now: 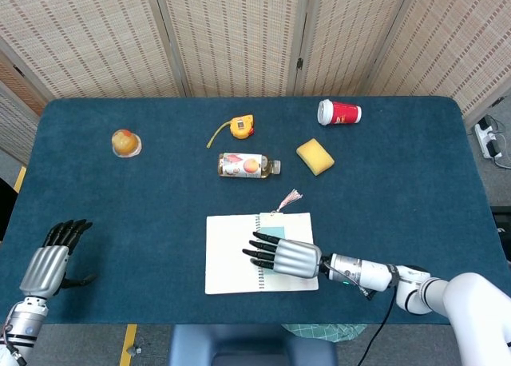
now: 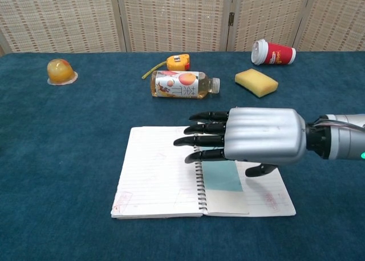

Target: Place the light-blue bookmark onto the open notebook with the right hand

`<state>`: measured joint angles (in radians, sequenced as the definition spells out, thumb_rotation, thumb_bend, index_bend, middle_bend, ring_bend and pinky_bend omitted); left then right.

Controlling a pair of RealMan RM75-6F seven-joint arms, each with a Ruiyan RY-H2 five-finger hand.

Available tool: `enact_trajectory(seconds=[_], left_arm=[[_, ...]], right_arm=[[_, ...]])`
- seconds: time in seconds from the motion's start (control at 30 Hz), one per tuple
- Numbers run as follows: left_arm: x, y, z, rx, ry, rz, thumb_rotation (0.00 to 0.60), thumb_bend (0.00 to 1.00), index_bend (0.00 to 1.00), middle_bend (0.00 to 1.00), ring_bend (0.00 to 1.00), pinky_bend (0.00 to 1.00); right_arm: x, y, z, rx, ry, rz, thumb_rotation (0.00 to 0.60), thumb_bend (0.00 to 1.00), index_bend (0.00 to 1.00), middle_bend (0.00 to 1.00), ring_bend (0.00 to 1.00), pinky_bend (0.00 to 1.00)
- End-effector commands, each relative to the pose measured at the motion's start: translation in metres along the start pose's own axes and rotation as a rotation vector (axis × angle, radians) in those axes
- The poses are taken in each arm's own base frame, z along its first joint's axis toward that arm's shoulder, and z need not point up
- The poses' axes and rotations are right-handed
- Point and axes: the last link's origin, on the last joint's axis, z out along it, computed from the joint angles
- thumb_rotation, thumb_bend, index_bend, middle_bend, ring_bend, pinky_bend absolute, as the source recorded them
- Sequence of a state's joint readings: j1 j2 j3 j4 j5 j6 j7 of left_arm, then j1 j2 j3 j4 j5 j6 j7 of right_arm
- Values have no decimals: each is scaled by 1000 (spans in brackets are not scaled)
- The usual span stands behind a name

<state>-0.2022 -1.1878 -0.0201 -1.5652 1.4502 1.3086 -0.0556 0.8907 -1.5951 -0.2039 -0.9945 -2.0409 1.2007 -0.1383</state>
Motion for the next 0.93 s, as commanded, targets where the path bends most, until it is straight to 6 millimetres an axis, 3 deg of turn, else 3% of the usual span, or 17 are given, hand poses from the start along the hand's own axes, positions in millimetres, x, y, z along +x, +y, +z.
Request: enact_trajectory(seconds=[0.03, 0.23, 0.33, 0.43, 0.5, 0.67, 0.8, 0.93], left_arm=[[2, 0, -1, 1, 7, -3, 600, 138, 156, 123, 32, 19], [4, 1, -4, -11, 20, -2, 600, 138, 157, 123, 31, 19], [5, 2, -6, -12, 38, 5, 600, 138, 156, 124, 32, 20], [5, 7, -9, -20, 55, 10, 600, 138, 157, 123, 32, 21], [5, 10, -10, -36, 58, 8, 600, 137, 156, 123, 31, 21], [8, 16, -17, -72, 78, 11, 600, 138, 156, 123, 32, 21], [11, 21, -19, -108, 112, 9, 600, 138, 156, 124, 31, 21], [8, 26, -22, -132, 126, 20, 600, 138, 156, 123, 29, 21]], right_arm=[[15, 13, -21, -140, 89, 124, 600, 225, 121, 0, 4, 0], [46, 21, -100, -556, 238, 520, 600, 93, 56, 0, 0, 0], [51, 19, -151, -790, 186, 570, 600, 12, 9, 0, 0, 0], [48, 6, -209, -1056, 34, 545, 600, 0, 0, 0, 0, 0], [47, -5, -238, -1193, -32, 562, 600, 0, 0, 0, 0, 0], [53, -38, -305, -1489, -15, 618, 600, 0, 0, 0, 0, 0], [61, -48, -333, -1532, -29, 608, 600, 0, 0, 0, 0, 0], [70, -52, -342, -1520, 3, 631, 600, 0, 0, 0, 0, 0]])
